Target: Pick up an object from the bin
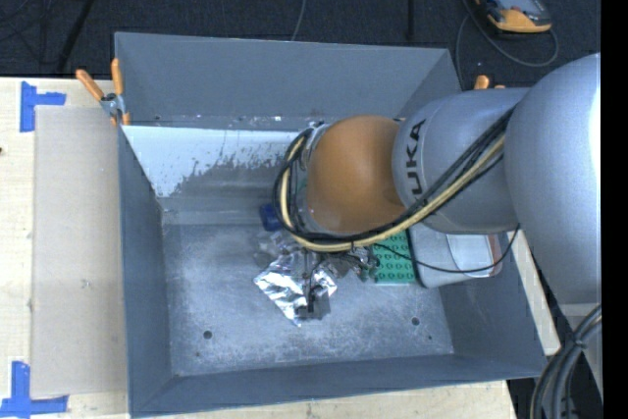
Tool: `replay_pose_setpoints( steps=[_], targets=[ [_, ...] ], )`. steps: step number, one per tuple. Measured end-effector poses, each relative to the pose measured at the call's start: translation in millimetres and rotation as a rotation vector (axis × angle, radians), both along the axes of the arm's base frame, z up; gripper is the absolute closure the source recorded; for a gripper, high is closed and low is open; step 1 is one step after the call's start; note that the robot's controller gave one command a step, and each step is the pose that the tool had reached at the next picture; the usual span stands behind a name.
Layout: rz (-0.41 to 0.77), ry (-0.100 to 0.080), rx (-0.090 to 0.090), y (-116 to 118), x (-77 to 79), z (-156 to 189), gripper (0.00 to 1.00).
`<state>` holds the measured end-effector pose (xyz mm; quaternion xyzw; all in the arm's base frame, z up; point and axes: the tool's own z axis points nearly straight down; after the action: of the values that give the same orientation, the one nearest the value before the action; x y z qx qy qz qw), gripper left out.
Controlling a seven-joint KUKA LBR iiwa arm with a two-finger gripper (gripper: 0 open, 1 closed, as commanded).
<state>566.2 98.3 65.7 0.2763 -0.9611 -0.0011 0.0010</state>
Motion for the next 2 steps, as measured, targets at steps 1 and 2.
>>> replay_pose_setpoints(
  steps=[1, 2],
  targets=[
    [-0.004, -0.002, 0.001, -1, 0.3, 4, 1.00],
    [-0.017, -0.011, -0.001, -26, 3.5, 124, 1.00]
  ],
)
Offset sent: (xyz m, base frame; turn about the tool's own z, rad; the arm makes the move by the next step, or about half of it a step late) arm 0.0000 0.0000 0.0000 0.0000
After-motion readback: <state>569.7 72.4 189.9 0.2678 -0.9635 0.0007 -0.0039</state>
